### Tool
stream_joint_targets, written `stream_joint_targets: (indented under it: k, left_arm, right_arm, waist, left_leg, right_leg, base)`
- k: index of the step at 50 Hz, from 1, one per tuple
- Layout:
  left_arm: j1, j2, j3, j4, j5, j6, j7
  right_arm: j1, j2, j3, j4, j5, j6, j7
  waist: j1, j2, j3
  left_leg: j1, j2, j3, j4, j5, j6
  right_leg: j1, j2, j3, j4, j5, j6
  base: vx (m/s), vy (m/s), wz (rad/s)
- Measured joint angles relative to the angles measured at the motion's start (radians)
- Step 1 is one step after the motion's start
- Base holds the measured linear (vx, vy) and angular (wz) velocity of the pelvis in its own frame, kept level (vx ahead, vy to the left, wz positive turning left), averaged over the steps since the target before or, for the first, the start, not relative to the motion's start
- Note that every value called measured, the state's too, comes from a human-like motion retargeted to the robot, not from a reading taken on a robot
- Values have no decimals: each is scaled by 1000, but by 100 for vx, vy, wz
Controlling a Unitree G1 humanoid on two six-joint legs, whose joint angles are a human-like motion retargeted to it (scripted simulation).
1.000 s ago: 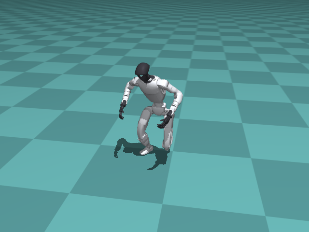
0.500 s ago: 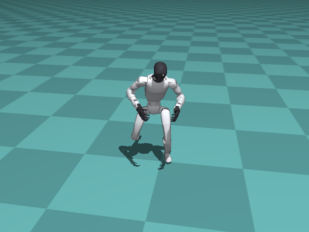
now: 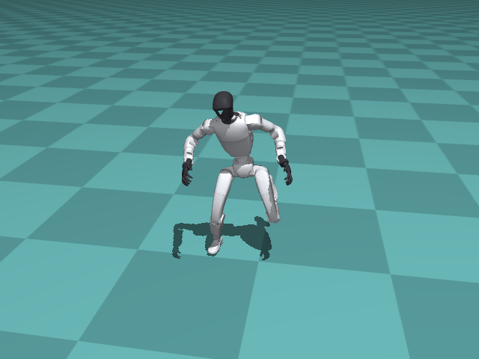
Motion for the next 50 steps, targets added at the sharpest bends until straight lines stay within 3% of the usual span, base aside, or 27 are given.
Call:
stream_joint_targets:
  k: [3, 6, 10, 12, 15, 17, 18, 20, 22, 25, 27, 30, 33, 35, 37, 39, 42, 45, 47, 50]
  left_arm:
    - [279, 69, -26, 149, -22, 16, 13]
    - [552, 186, 9, 125, -116, 11, -62]
    - [829, 260, 157, 87, -144, 12, -242]
    - [877, 272, 250, 64, -152, 23, -305]
    - [839, 265, 342, 24, -139, 28, -301]
    - [736, 255, 322, 2, -65, 22, -275]
    - [665, 248, 290, -7, -26, 19, -254]
    - [459, 236, 183, -15, 45, 10, -192]
    - [144, 207, 38, -3, 93, 9, -108]
    - [-437, 85, -175, -2, 100, -10, -27]
    - [-772, 26, -251, -68, 81, -49, 1]
    - [-1167, 76, -335, -198, 135, -107, 53]
    - [-1409, 178, -397, -272, 144, -152, 94]
    - [-1491, 216, -400, -294, 151, -183, 135]
    - [-1499, 227, -379, -314, 120, -217, 174]
    - [-1450, 227, -332, -325, 34, -244, 187]
    - [-1234, 209, -251, -328, -85, -237, 101]
    - [-908, 160, -142, -273, -71, -152, -25]
    - [-653, 71, -101, -170, -66, -94, -40]
    - [-292, -138, -113, 117, -199, -27, 1]
  right_arm:
    - [-418, 82, 179, -110, -26, -14, -92]
    - [-785, 107, 355, -228, -74, -4, -154]
    - [-1167, 128, 597, -319, -123, -17, -226]
    - [-1268, 149, 682, -346, -116, -29, -221]
    - [-1229, 183, 696, -421, -53, -69, -202]
    - [-1084, 187, 648, -482, -17, -86, -162]
    - [-1001, 189, 628, -498, -1, -83, -143]
    - [-827, 176, 601, -496, 49, -84, -80]
    - [-628, 126, 588, -397, 55, -73, -54]
    - [-253, 25, 506, -185, 23, -65, 5]
    - [33, -51, 378, -154, 126, -104, 37]
    - [453, -162, 119, -172, 288, -139, 110]
    - [823, -183, -201, -157, 321, -101, 220]
    - [998, -162, -361, -142, 334, -59, 290]
    - [1104, -142, -455, -139, 345, -13, 337]
    - [1101, -134, -451, -115, 325, 9, 324]
    - [1043, -127, -383, -69, 297, 46, 311]
    - [906, -106, -264, -4, 311, 42, 252]
    - [707, -84, -158, 47, 284, 10, 129]
    - [190, -29, 71, 109, 148, -14, -76]
  waist:
    - [213, -91, -88]
    - [436, -198, -182]
    - [638, -319, -239]
    - [672, -331, -253]
    - [662, -266, -255]
    - [619, -205, -238]
    - [586, -189, -223]
    - [495, -204, -178]
    - [381, -231, -141]
    - [215, -197, -145]
    - [75, -142, -168]
    - [-170, -56, -197]
    - [-370, 24, -199]
    - [-452, 56, -195]
    - [-502, 33, -182]
    - [-479, 10, -176]
    - [-427, -41, -143]
    - [-335, -45, -116]
    - [-254, 2, -58]
    - [-150, 62, 16]
  left_leg:
    - [-286, -55, 86, 39, -8, 45]
    - [-480, -34, 190, -197, 54, 33]
    - [-472, 37, 327, -793, 135, -26]
    - [-363, 67, 411, -1192, 161, -74]
    - [-148, 85, 474, -1747, 155, -175]
    - [-56, 104, 378, -1842, 190, -192]
    - [-35, 106, 308, -1809, 227, -173]
    - [-68, 77, 193, -1574, 194, -98]
    - [-132, 54, 141, -1287, 24, -50]
    - [-130, 75, 86, -1152, -118, -13]
    - [-66, 108, 53, -1241, -106, -11]
    - [62, 159, 4, -1481, 65, -57]
    - [161, 225, -51, -1686, 437, -176]
    - [226, 252, -47, -1775, 625, -254]
    - [332, 229, -26, -1800, 633, -266]
    - [414, 186, 1, -1742, 568, -265]
    - [517, 121, -67, -1513, 468, -269]
    - [461, 113, -70, -1061, 351, -213]
    - [396, 187, -22, -766, 257, -116]
    - [254, 201, -5, -427, 126, -34]
  right_leg:
    - [100, -28, 34, -99, 25, -31]
    - [227, -58, 78, -300, 270, -42]
    - [399, -109, 113, -516, 687, 60]
    - [502, -102, 93, -531, 728, 94]
    - [669, -19, 86, -394, 652, 96]
    - [703, 23, 70, -102, 589, 65]
    - [684, 14, 50, 93, 555, 34]
    - [601, -67, 25, 501, 432, -38]
    - [483, -94, 66, 854, 250, -67]
    - [221, 19, 105, 1208, 87, -68]
    - [34, 88, 47, 1251, 57, -62]
    - [-210, 122, -70, 1088, 82, -30]
    - [-292, 94, -178, 690, 137, -23]
    - [-279, 74, -202, 347, 214, -15]
    - [-234, 91, -80, -59, 317, 67]
    - [-121, -14, -230, -384, 289, 77]
    - [9, -50, -290, -632, 268, 148]
    - [84, -74, -317, -606, 450, 131]
    - [36, -57, -269, -345, 379, 88]
    - [-4, -10, -214, -20, 139, -2]
  base:
    - [153, -3, -92]
    - [161, 21, -120]
    - [169, 42, -105]
    - [173, 55, -31]
    - [173, 65, 20]
    - [169, 63, 56]
    - [160, 55, 76]
    - [149, 46, 101]
    - [140, 31, 125]
    - [135, 9, 108]
    - [135, -10, 102]
    - [138, -32, 120]
    - [142, -58, 129]
    - [145, -70, 107]
    - [148, -79, 59]
    - [147, -86, -38]
    - [150, -83, -52]
    - [142, -67, -69]
    - [132, -49, -115]
    - [124, -33, -128]
